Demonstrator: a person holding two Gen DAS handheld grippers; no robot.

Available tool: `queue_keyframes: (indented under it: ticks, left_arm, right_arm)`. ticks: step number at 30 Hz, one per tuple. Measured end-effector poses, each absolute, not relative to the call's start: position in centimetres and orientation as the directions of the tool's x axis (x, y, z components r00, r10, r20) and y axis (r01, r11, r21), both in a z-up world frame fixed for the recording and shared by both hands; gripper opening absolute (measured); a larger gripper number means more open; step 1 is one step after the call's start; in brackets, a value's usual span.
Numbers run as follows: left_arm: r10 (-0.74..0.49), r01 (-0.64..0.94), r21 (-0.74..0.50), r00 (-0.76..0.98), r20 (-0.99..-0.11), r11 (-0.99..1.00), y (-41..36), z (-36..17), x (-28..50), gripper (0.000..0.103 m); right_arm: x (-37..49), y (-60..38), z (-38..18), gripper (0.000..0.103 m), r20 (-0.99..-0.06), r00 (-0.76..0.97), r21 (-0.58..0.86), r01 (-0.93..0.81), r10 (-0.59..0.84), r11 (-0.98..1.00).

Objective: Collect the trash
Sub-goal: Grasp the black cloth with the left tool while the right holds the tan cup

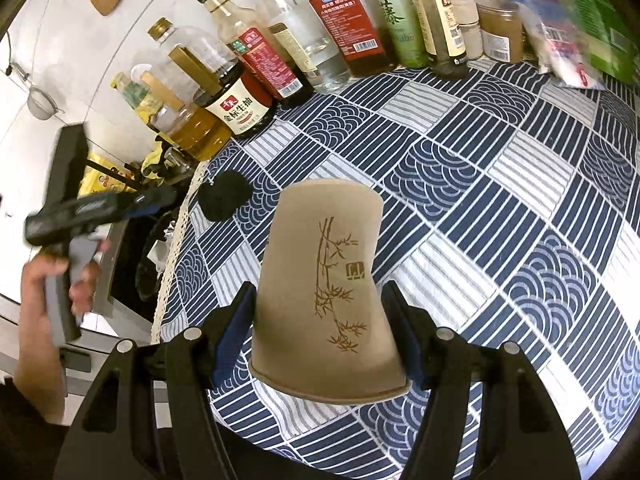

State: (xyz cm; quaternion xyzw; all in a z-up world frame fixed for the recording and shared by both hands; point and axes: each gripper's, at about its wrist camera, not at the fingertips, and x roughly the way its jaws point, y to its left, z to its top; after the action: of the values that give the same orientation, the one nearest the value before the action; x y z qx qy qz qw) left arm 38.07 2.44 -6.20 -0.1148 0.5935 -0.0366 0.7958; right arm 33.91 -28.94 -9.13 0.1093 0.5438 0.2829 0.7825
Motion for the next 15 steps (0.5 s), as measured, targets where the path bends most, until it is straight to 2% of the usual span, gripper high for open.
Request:
queue_keyframes:
  ticks: [5,15]
  left_arm:
    - [-0.206,-0.067,-0.231,0.26,-0.943,0.971,2.4,-8.2,40.5,0.091]
    - [-0.144,-0.131,-0.171,0.192,-0.971,0.977,3.0,-11.8,43.9,0.091]
  right_arm:
    - [32.2,-29.1,-9.6,0.064,-0.759,0.244,0.534,-0.298,0.604,0.791]
    - [31.7,-28.6,-9.9,0.064,-0.754,0.238,0.535,-0.316,0.612,0.783]
